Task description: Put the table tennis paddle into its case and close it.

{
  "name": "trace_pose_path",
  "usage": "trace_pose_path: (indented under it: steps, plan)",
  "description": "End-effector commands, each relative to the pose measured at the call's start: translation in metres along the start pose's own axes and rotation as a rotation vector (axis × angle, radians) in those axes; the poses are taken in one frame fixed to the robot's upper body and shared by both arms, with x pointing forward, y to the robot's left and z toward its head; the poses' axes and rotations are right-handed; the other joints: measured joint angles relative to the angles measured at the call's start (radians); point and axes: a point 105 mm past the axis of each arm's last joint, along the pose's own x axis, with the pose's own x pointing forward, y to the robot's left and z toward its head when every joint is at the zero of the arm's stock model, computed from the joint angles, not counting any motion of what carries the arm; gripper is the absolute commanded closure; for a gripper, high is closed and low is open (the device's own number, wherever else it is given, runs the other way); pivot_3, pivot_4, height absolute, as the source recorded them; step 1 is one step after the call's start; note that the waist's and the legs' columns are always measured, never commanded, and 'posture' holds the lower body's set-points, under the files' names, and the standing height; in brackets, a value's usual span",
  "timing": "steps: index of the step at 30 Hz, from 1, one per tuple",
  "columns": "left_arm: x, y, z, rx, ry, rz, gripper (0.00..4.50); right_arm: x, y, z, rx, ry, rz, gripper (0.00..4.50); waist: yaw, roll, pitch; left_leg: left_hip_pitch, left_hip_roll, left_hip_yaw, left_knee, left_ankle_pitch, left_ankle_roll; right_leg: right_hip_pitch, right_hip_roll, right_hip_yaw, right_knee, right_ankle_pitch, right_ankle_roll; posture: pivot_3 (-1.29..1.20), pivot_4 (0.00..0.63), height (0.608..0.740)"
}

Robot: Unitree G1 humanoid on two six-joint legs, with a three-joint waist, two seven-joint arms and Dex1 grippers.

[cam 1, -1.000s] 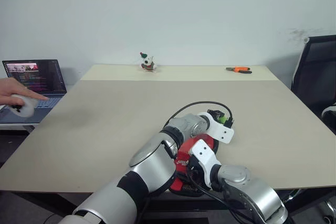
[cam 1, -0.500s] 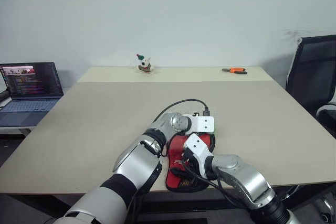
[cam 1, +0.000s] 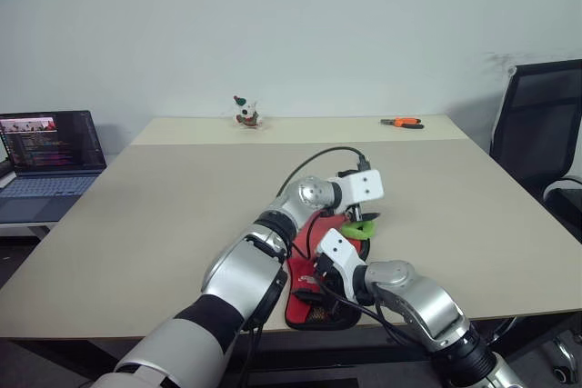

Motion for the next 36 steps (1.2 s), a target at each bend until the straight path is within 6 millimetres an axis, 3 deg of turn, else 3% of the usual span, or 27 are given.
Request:
trace_pose_path:
  steps: [1,4,8,12,18,25,30,36]
  plan:
    - [-0.029,0.051,0.012,-0.067,-0.092,0.159,0.02,-0.006,-0.028,-0.018,0.061,0.064,-0.092,0.00,0.000,0.000,0.000,0.000,0.000,0.000,0.000,0.000,0.000,0.000,0.000,0.000,0.000,0.000,0.000,0.00,0.150,0.740]
    - [-0.057,0.070,-0.008,-0.155,-0.096,0.240,0.02,-0.014,-0.036,-0.009,0.063,0.034,-0.101,0.00,0.002,0.001,0.001,0.000,0.001,-0.002,0.000,0.000,0.000,0.000,0.000,-0.001,0.000,0.000,0.000,0.00,0.150,0.740]
    - [-0.093,0.073,-0.046,-0.267,-0.089,0.274,0.02,-0.032,-0.035,0.010,0.057,-0.034,-0.048,0.00,0.006,0.002,0.003,-0.001,0.001,-0.002,0.000,0.000,0.000,0.000,-0.002,0.000,0.000,0.000,0.000,0.00,0.150,0.740]
    - [-0.122,0.052,-0.071,-0.410,-0.166,0.215,0.02,-0.049,-0.034,0.027,0.054,-0.102,-0.012,0.00,0.018,0.002,0.003,-0.012,0.000,-0.005,0.000,0.000,0.000,-0.007,-0.004,-0.002,-0.002,0.001,0.000,0.00,0.150,0.740]
    - [-0.148,0.021,-0.087,-0.511,-0.178,0.203,0.02,-0.066,-0.029,0.039,0.056,-0.144,0.037,0.00,0.030,0.002,0.004,-0.032,0.000,-0.011,0.001,0.000,0.000,-0.025,-0.004,-0.002,-0.001,0.003,-0.007,0.00,0.150,0.740]
    - [-0.146,0.002,-0.066,-0.557,-0.232,0.136,0.02,-0.087,-0.027,0.055,0.054,-0.218,0.094,0.00,0.030,0.003,0.004,-0.037,-0.001,-0.011,0.004,0.000,0.000,-0.030,-0.004,-0.002,0.001,0.003,-0.007,0.00,0.150,0.740]
    - [-0.130,-0.010,-0.058,-0.526,-0.224,0.041,0.02,-0.097,-0.059,0.052,0.014,-0.195,-0.067,0.00,0.030,0.004,0.004,-0.029,-0.001,-0.010,0.004,0.000,0.000,-0.022,-0.003,-0.004,0.000,0.003,-0.007,0.00,0.150,0.740]
    - [-0.103,-0.030,-0.059,-0.480,-0.185,-0.083,0.02,-0.091,-0.089,0.042,-0.003,-0.155,-0.219,0.00,0.030,0.004,0.005,-0.029,-0.001,-0.009,0.004,0.000,0.000,-0.021,-0.003,-0.004,0.000,0.003,-0.007,0.00,0.150,0.740]
